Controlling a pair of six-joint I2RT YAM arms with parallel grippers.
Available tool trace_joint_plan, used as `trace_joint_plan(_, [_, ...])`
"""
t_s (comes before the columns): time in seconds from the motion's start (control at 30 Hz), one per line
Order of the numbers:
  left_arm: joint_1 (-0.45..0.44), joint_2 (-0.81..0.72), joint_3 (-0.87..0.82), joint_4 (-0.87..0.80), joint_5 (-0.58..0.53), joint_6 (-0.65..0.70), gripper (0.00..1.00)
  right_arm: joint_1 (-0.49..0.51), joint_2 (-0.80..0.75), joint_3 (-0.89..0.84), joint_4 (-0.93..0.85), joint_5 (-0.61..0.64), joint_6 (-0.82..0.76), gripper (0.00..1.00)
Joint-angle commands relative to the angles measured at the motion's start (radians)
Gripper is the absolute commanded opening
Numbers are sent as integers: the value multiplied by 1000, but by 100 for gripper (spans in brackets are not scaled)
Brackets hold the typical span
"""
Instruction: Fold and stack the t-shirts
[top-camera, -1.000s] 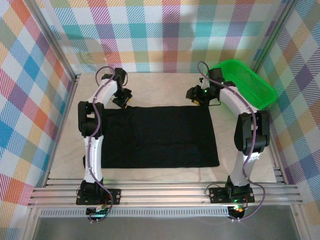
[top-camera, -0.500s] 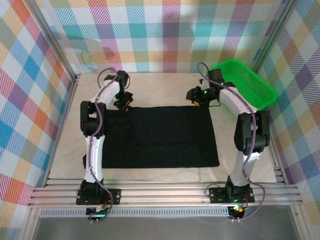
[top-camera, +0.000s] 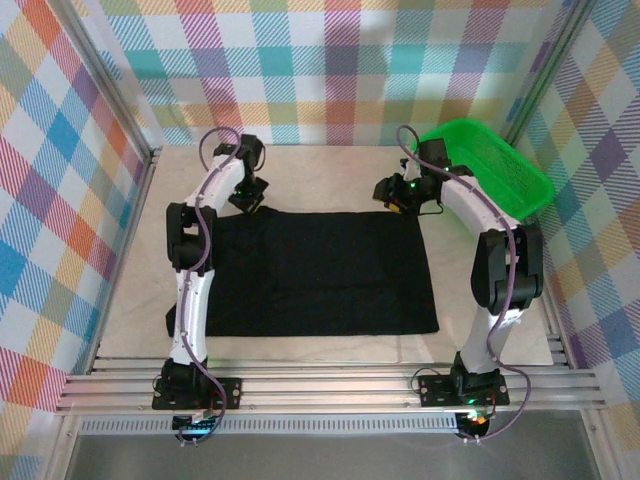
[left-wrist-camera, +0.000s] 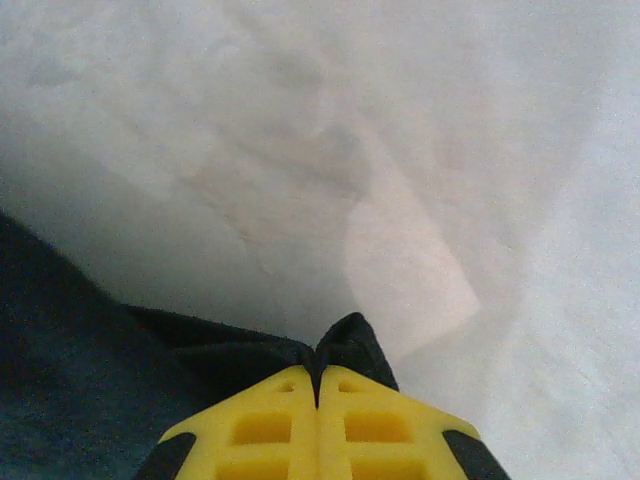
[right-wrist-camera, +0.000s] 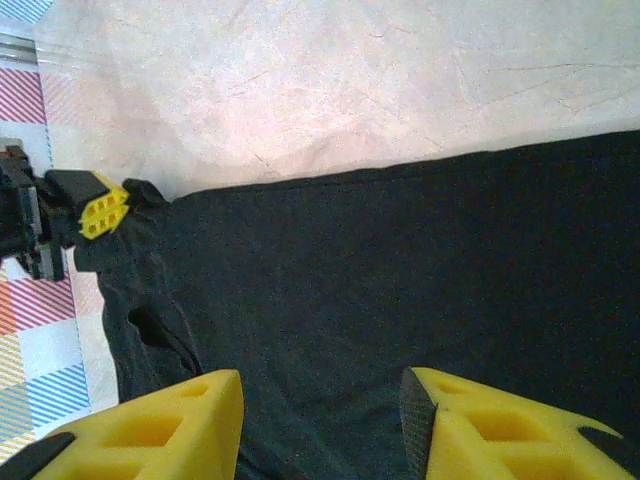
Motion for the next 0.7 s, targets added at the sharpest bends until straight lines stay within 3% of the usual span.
trace_joint_plan(0.0, [-47,18,71,-58,-51,112,0,3,-27,-12,-3,-4,-12,47])
trace_joint_plan(0.17, [-86,51,127,-78,-57,223,0,3,-28,-8,-3,-9,-14,47])
trace_joint_plan(0.33, [-126,55,160,-103,-143,312,0,3,-31,-13,-5,-14,-16,46])
trace_joint_plan(0.57, [-199,21,154,-139,-264,332,0,3,-45,-29,-4,-14,-20,46])
trace_joint_plan(0.67, [-232,-12,107,-147,-275,272,0,3,-54,-41,0,-13,-18,46])
